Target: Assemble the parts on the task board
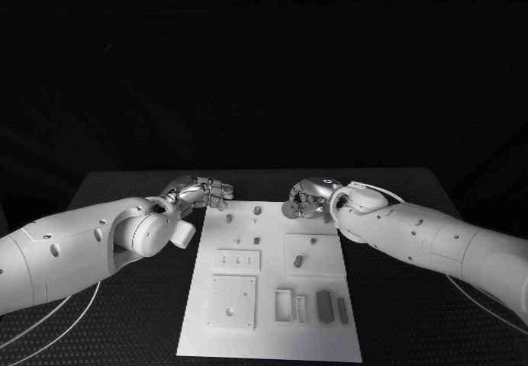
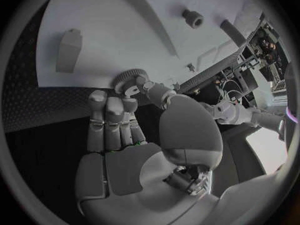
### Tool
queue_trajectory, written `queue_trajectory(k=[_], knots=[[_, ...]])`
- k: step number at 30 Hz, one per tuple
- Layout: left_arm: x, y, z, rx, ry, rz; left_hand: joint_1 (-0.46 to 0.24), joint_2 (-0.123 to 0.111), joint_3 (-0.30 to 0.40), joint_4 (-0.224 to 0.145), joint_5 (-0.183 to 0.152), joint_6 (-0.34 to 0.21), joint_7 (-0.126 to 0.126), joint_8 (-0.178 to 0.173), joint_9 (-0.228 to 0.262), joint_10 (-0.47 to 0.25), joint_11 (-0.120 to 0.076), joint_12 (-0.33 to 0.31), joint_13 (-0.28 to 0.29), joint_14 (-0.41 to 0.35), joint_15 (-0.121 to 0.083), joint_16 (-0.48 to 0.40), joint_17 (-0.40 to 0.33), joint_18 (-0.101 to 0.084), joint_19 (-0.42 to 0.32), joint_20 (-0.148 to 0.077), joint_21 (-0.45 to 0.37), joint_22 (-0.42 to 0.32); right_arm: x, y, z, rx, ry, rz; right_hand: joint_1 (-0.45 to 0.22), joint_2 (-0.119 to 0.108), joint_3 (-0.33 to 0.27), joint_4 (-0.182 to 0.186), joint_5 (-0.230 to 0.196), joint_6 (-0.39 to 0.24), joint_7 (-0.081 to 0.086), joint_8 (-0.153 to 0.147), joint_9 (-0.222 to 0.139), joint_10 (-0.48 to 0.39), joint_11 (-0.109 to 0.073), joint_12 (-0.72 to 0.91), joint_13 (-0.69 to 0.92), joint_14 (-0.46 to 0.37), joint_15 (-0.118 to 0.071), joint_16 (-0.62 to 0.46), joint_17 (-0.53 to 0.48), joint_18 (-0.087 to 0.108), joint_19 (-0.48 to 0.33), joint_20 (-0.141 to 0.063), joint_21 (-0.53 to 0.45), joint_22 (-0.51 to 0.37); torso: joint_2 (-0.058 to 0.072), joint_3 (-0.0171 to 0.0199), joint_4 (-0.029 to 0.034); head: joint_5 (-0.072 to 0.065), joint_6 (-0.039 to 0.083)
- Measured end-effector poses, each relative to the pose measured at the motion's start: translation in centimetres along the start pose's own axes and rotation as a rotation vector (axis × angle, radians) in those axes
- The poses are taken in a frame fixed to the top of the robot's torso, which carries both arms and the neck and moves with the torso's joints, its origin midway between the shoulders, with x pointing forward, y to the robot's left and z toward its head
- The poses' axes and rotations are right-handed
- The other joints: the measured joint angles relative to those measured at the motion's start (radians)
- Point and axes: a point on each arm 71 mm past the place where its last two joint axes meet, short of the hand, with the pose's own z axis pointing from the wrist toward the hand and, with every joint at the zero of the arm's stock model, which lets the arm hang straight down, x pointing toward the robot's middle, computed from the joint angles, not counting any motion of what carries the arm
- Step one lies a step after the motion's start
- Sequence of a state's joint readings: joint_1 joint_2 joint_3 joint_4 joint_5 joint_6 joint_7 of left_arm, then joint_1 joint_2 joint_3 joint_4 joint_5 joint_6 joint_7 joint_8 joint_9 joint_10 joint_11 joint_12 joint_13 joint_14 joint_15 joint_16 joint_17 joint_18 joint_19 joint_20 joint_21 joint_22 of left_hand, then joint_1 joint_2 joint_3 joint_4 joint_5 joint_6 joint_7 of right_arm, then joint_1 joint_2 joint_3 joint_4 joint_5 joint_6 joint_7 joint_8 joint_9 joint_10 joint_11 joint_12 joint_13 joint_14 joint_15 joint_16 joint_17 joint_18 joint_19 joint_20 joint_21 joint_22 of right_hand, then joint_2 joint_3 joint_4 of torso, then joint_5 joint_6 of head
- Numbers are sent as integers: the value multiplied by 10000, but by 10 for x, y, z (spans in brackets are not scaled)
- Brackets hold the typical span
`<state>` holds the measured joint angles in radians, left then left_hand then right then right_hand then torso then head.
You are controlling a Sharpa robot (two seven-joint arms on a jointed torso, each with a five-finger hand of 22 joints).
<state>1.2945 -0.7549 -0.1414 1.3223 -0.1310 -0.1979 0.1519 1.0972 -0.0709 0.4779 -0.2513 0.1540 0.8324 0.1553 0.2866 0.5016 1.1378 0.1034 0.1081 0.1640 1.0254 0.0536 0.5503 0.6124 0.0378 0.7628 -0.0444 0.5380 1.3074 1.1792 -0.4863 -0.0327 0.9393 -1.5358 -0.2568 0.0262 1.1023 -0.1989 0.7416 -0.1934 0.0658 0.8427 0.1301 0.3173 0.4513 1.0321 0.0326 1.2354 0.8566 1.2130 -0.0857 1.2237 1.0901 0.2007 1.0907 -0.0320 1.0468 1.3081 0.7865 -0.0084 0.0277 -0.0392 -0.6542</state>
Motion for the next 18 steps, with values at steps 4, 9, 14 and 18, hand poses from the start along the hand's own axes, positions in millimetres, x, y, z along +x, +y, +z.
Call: queue_trajectory(k=[4, 9, 14, 18], knots=[[0, 0, 0, -2, 2, -1, 0, 0, 0, 0, 0, 0, 0, 0, 0, 0, 0, 0, 0, 0, 0, 0, 9, 0, 0, 0, 0, 0, 1, 1, 0, -94, -78, -311, 92, -15, 53, -53, -10, 0, 0, 21, 70, 0, 0, 27, -12, 5, -70, 0, -12, 4, 10, -10, 47, -1, -2, 5, 0, -4, -11], [0, 0, 0, -5, 2, 3, 0, 0, 0, 0, 0, 0, 0, 0, -1, 0, 0, -9, -1, 0, 0, 0, 9, 0, 0, 0, 0, -1, 3, 3, -1, -200, -223, -647, 115, -37, 81, -79, -39, 0, 0, 23, 77, -1, 0, 27, -12, 4, -71, 1, -12, 5, 40, -39, 47, -1, -4, 6, 0, -13, -12], [0, 0, 0, -7, 7, 22, 0, 0, 0, 0, 0, -35, 36, 0, -1, 0, 0, -37, -2, 0, 0, 0, 8, 0, 0, 0, 0, -1, 6, 3, -2, -280, -393, -868, 28, -123, 60, -96, -78, 0, 0, 23, 76, 0, 0, 27, -25, 4, -71, 1, -24, 5, 41, -40, 47, -1, -4, 6, 0, -35, -23], [0, 0, 0, -7, 6, 28, 0, 0, 0, 0, 0, -36, 36, 0, -2, 0, 0, -37, -2, 0, 0, 0, 8, 0, 0, 0, 0, -1, 8, 5, -3, -338, -503, -992, -102, -250, -136, -13, -116, 0, 0, 20, 71, 0, 0, 27, -42, 4, -71, 1, -36, 5, 41, -39, 85, -3, -4, 6, -3, -35, -24]])
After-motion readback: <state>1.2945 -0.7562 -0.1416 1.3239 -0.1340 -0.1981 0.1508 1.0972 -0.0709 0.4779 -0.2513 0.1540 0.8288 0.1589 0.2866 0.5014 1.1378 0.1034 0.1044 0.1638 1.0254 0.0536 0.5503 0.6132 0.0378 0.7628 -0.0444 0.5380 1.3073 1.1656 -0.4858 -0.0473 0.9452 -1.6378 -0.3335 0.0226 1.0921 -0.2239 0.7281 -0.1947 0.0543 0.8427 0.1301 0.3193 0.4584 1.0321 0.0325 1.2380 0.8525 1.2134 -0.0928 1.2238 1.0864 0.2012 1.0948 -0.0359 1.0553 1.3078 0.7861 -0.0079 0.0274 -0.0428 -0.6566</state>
